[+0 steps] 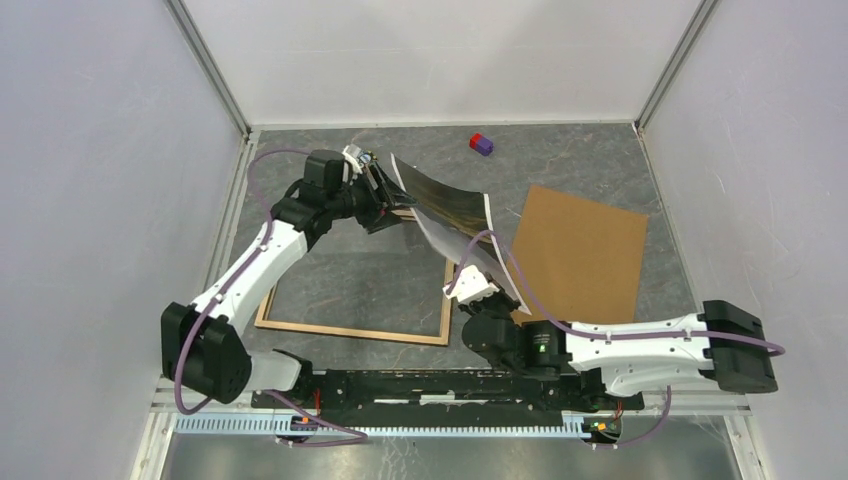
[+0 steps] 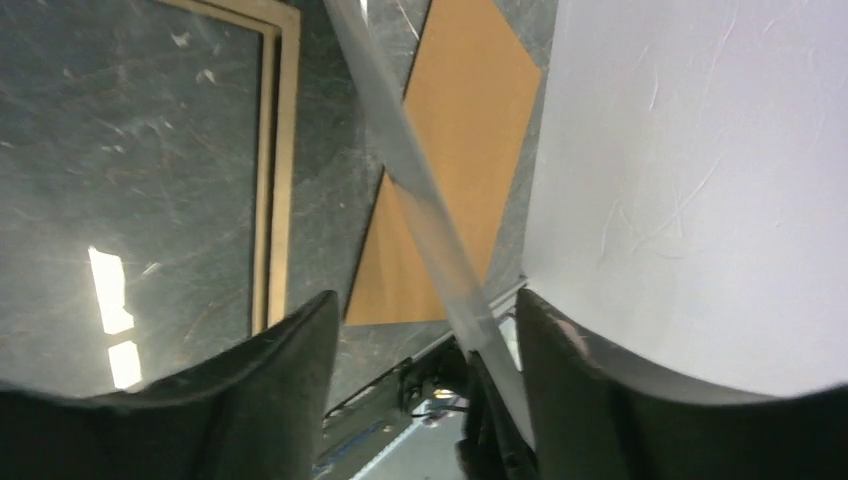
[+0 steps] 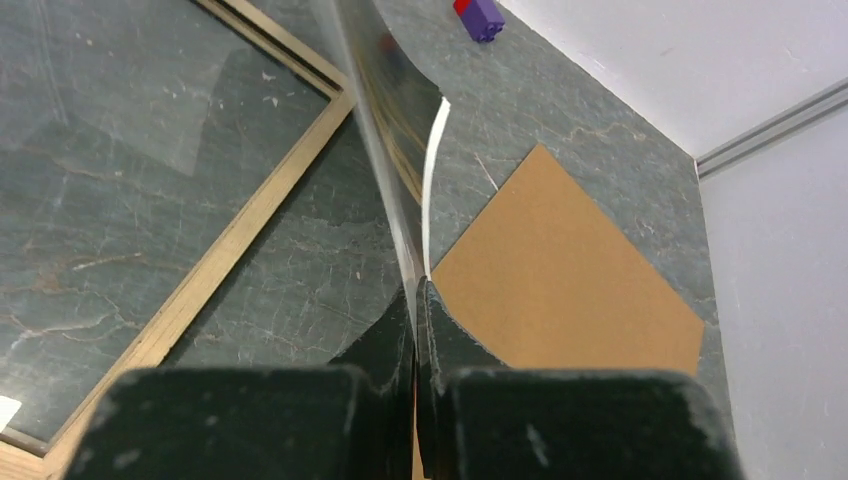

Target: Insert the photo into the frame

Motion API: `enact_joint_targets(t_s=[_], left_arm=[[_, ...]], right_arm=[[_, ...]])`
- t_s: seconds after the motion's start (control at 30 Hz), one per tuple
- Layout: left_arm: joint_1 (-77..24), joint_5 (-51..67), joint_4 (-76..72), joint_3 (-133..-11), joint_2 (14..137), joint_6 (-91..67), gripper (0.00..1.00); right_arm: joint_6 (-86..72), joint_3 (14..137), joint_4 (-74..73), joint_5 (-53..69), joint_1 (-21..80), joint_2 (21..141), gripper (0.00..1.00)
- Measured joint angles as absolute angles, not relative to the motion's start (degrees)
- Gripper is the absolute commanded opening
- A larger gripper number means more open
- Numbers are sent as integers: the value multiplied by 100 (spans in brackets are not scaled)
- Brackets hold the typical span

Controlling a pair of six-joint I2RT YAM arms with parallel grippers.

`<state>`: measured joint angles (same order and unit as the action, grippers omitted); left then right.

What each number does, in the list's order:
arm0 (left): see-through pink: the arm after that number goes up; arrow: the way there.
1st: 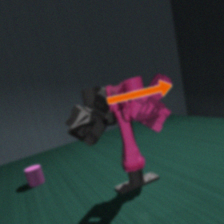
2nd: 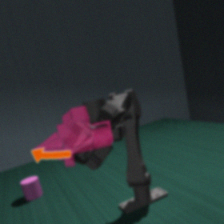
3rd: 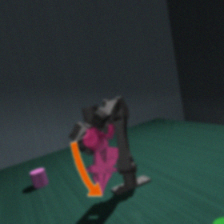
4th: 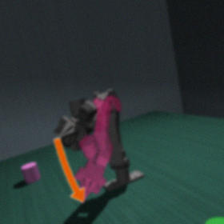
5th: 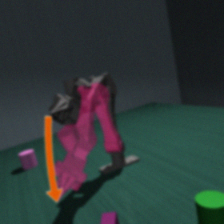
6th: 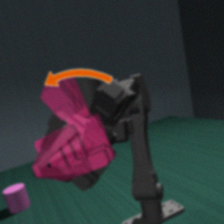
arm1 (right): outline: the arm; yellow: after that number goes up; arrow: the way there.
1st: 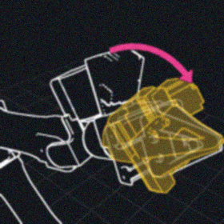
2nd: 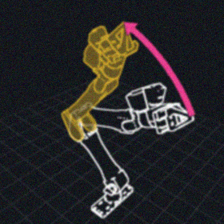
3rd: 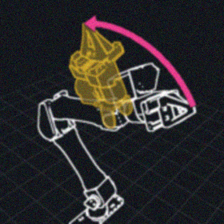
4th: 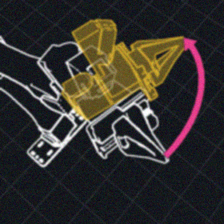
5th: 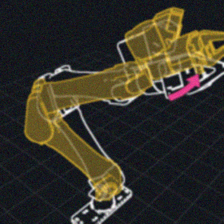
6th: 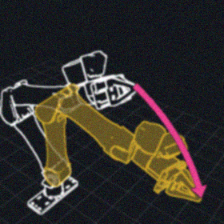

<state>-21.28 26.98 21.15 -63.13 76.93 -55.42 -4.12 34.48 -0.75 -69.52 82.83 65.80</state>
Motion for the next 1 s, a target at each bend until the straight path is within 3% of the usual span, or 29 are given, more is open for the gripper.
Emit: enact_joint_targets(t_s=[0.07,0.17,0.43,0.73,1.0], left_arm=[[-2047,2624,2222,-6342,7564,-5293,92],[-2027,2292,2482,-6519,7223,-4847,98],[-2034,1186,2056,-7004,5349,-3964,100],[-2034,307,1389,-7057,4158,-3472,100],[-2034,-3,1310,-6794,4213,-3089,100]], right_arm=[[-362,3448,-54,-6943,8283,6390,0],[-311,3448,-38,-6779,8202,6025,0],[-325,3979,-47,-5142,7583,5754,0],[-869,5808,563,-1861,7478,6377,0],[-2921,4652,1719,552,5321,6521,0]])
